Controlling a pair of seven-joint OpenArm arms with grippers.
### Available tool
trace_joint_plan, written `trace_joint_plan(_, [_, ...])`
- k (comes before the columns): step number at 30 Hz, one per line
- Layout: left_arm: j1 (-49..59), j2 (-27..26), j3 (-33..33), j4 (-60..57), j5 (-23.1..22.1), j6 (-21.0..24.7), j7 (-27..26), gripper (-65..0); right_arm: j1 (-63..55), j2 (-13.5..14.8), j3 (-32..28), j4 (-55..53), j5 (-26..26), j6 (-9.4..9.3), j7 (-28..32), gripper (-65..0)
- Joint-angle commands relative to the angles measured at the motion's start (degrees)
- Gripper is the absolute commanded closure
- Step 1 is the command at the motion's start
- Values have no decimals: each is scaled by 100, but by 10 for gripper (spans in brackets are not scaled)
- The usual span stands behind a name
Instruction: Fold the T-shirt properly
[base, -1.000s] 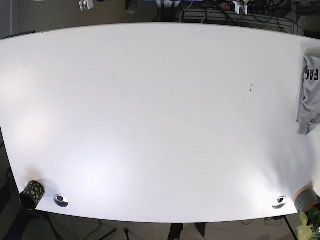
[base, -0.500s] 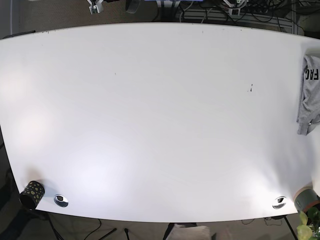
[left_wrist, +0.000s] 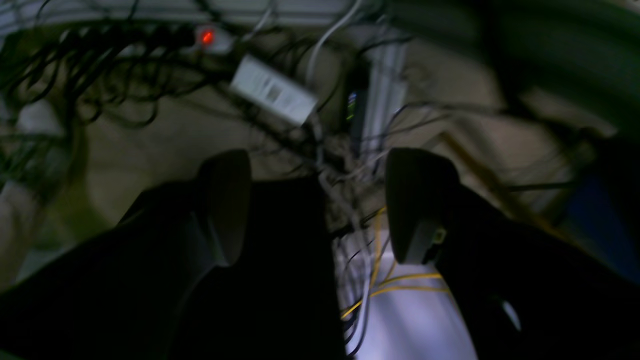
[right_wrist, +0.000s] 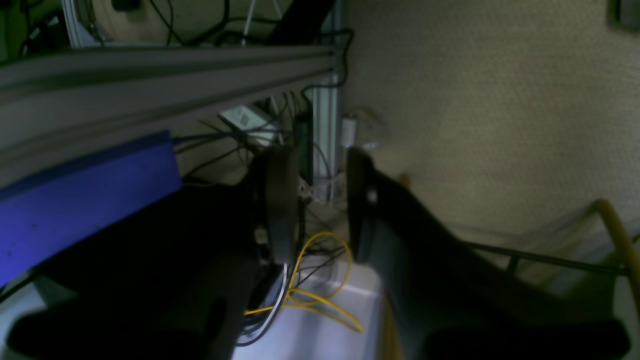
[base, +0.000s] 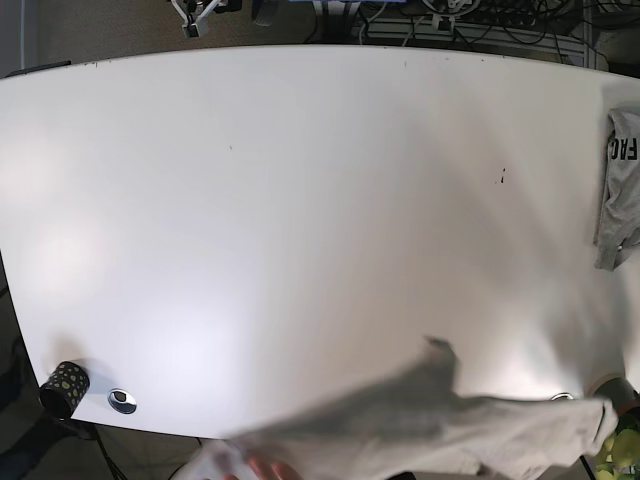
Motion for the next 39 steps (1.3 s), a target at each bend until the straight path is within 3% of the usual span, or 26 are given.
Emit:
trace_joint_plan(1, [66,-59,-6,-6,-4,10,-9,-383,-25,30,-153,6,-126,-182,21,-162])
trace_joint_plan(2, [66,-51,-6,3,-4,10,-9,-383,-25,22,-189,15,-223,-340,21,-162])
trace_joint_plan(4, [66,-42,-6,3,-4,10,-27,-383,-60,13,-189,42,-284,-446,21,-160])
trace_joint_plan(8, [304,-42,-6,495,-30,10,-27,-382,-262,13,-180,217,-179,-375,65,-160])
trace_joint_plan(15, [1429,-42,-6,2359,-30,2,193,-308,-1053,74,-180,1105,102,-358,170,-160])
trace_joint_plan(28, [3161,-86,-32,5102,-30,2,307,-307,-2750,74,251,3268,375,-358,144,-163])
trace_joint_plan(39, [4251,-95,-41,6798,-30,2,307,-307,-3717,66,699,4402,445,-358,135,-162])
